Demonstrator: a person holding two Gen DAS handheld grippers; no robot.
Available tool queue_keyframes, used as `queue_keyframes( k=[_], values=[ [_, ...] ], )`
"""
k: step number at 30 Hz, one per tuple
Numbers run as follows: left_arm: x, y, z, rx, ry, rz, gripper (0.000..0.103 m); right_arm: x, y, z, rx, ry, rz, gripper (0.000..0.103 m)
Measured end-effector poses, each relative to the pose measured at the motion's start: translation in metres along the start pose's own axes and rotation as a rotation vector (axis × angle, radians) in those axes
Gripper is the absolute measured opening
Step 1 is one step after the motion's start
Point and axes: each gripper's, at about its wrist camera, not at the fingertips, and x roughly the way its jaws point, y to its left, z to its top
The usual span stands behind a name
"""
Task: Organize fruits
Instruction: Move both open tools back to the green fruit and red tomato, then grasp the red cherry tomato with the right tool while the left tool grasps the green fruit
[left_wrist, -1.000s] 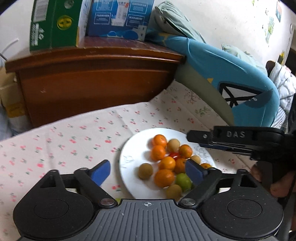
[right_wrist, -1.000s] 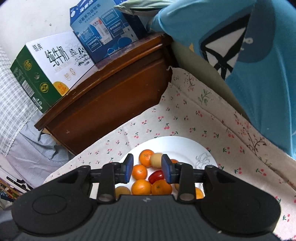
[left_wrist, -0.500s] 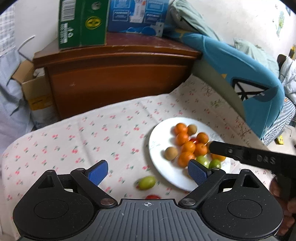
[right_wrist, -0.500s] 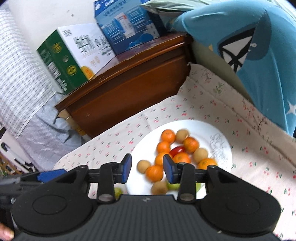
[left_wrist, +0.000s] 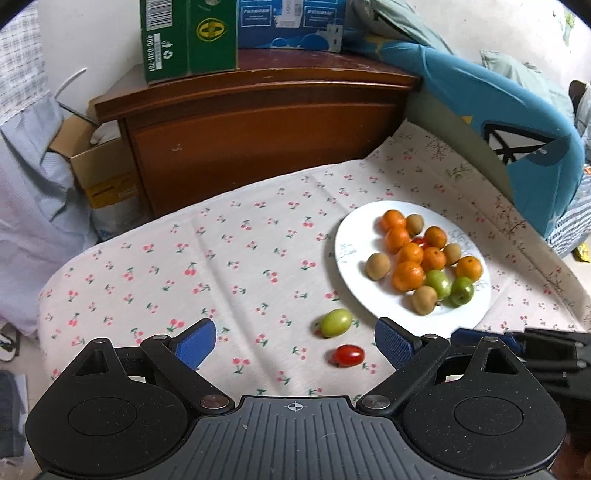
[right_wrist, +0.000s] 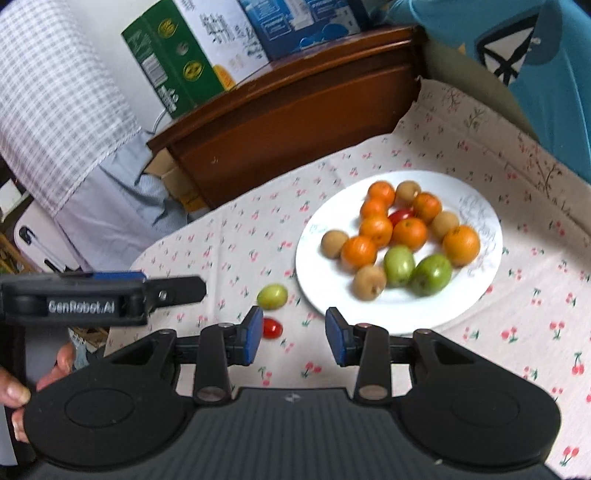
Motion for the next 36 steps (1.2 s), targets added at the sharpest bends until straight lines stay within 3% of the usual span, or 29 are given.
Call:
queue_keyframes(
  k=[5,14,18,24,36],
  values=[
    [0.008,0.000,-0.003,0.023,0.032,0.059,0.094,0.007,0.007,-0.010,-0.014,0.030,-0.012,0.039],
    [0.010,-0.002,-0.006,0.049,0.011,0.094,0.094,0.024,0.019,-0.016,-0.060,0.041,-0.004,0.039],
    [0.012,0.006,-0.003,0.015,0.001,0.112,0.094,0.033,0.021,-0.019,-0.072,0.044,-0.001,0.038],
    [0.016,0.020,0.002,-0.066,-0.007,0.100,0.094,0.047,0.025,-0.023,-0.096,0.055,-0.011,0.038],
    [0.028,0.019,0.011,-0.083,-0.006,0.057,0.094,0.058,0.033,-0.027,-0.177,0.031,-0.059,0.038]
  ],
)
